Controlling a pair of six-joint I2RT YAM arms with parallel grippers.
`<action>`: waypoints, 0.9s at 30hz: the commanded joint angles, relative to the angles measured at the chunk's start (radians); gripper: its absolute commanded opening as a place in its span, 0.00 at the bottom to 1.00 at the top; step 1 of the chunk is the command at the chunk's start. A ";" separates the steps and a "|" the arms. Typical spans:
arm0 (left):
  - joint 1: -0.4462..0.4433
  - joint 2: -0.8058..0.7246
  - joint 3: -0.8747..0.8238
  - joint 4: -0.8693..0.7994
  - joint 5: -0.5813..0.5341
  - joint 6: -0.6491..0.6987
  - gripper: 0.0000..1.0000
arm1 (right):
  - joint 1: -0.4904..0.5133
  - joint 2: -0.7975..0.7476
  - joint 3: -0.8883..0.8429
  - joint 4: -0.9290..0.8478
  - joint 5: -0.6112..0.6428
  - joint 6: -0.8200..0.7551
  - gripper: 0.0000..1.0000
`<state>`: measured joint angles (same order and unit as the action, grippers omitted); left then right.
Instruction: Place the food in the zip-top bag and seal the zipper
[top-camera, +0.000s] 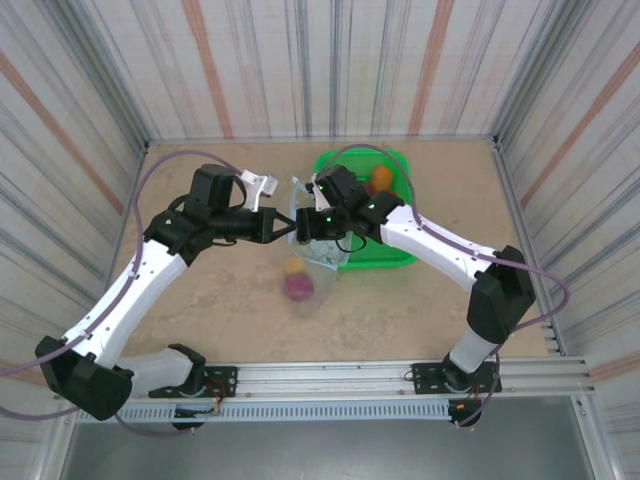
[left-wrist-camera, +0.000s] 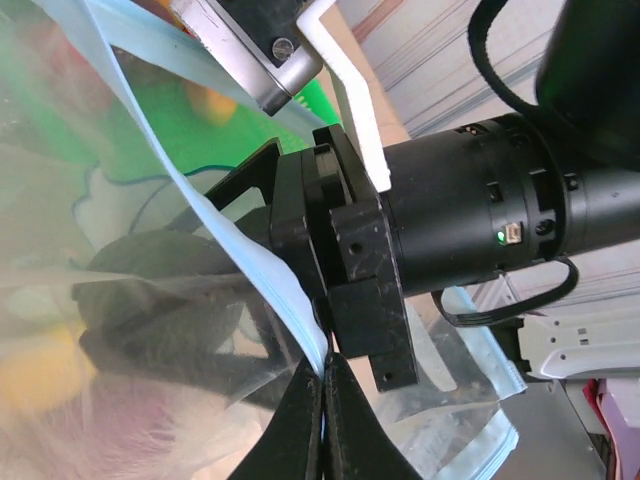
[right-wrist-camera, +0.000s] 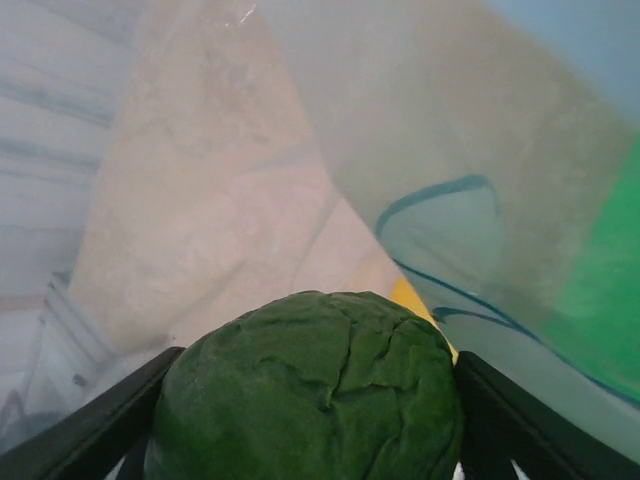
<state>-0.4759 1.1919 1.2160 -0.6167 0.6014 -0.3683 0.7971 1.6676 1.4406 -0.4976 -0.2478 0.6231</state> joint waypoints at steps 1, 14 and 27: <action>0.038 0.006 0.005 -0.029 -0.004 0.031 0.00 | 0.009 0.002 0.044 -0.004 0.026 0.015 0.74; 0.079 -0.030 0.024 -0.020 -0.061 0.002 0.00 | 0.010 -0.086 0.074 -0.083 0.077 -0.029 0.70; 0.090 0.035 0.172 -0.125 -0.107 0.072 0.00 | -0.012 -0.308 0.123 -0.287 0.412 -0.099 0.69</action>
<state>-0.3809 1.1732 1.3647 -0.7109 0.4652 -0.3305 0.8032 1.3811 1.5593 -0.6708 0.0166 0.5625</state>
